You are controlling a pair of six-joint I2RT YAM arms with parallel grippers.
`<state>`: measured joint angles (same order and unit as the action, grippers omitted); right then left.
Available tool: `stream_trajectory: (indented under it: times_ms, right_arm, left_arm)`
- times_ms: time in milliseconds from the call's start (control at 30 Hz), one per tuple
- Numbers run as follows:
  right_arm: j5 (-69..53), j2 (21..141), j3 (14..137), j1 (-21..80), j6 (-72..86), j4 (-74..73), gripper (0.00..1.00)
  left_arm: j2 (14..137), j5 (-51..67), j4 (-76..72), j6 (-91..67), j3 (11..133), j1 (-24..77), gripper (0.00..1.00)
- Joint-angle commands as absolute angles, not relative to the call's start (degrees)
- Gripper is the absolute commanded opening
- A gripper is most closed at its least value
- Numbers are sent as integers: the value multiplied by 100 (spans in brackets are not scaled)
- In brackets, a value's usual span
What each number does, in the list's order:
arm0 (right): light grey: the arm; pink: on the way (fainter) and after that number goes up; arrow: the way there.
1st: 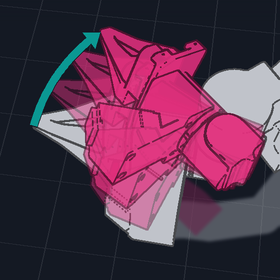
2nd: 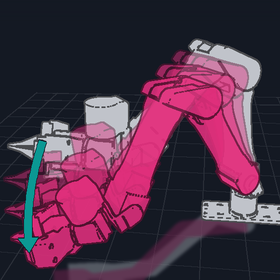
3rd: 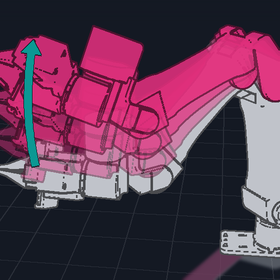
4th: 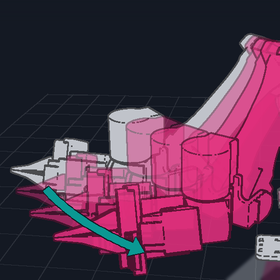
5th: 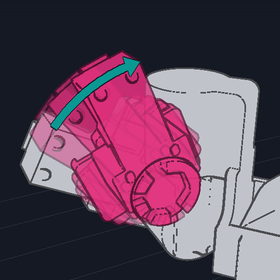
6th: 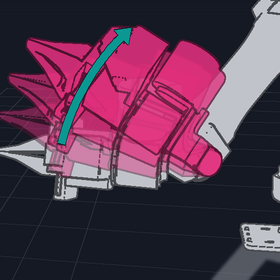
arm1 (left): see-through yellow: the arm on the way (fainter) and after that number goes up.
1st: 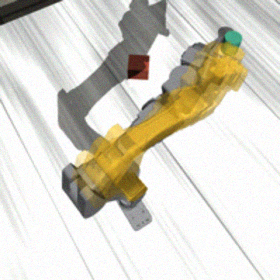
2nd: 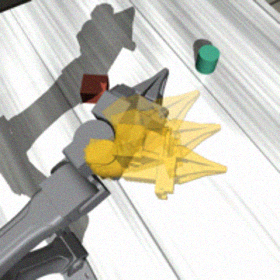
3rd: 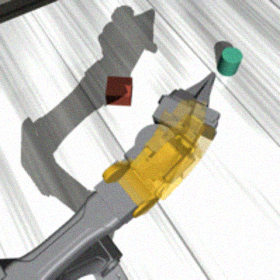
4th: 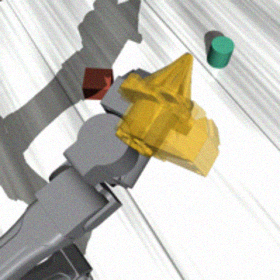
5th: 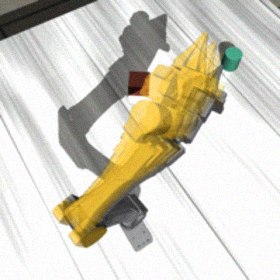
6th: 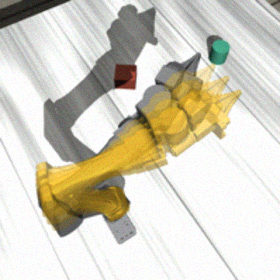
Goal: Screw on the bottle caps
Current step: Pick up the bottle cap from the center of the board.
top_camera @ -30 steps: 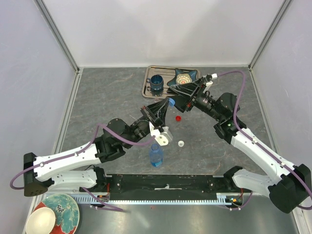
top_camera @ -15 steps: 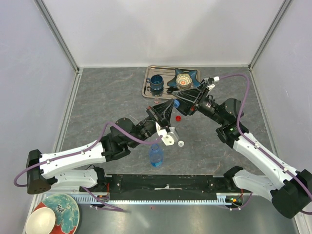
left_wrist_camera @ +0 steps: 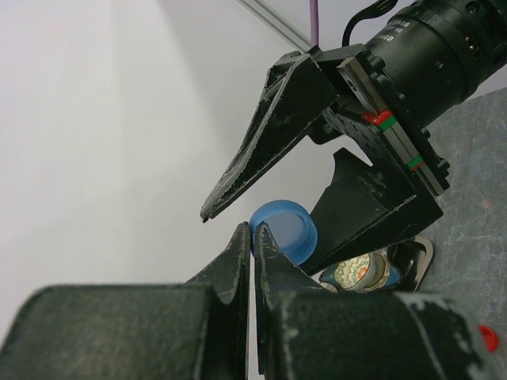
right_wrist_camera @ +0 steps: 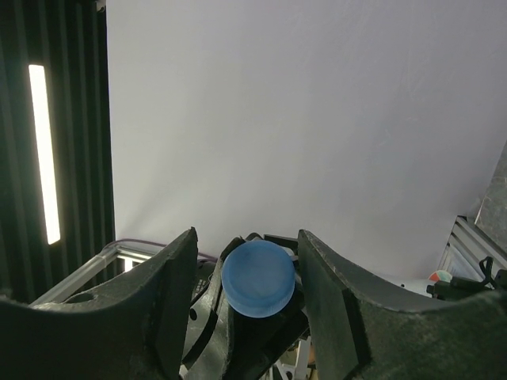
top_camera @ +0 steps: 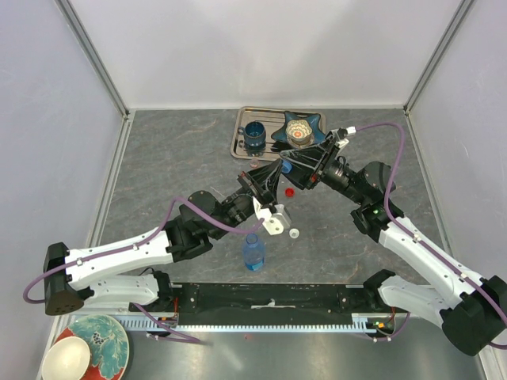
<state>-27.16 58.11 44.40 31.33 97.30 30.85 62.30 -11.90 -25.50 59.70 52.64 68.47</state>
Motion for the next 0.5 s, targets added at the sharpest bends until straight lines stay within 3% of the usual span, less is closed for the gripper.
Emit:
stream_trajectory:
  times_ms: [0,467]
  right_arm:
    - [-2795,5687,4483,3138,9844,3586,59]
    - [-2769,5572,4500,3138,9765,3533,42]
  left_arm:
    - [6179,-1230,-2927,6064,5300,6794,2]
    - [6135,-1248,-2716,5942,5221,6768,2]
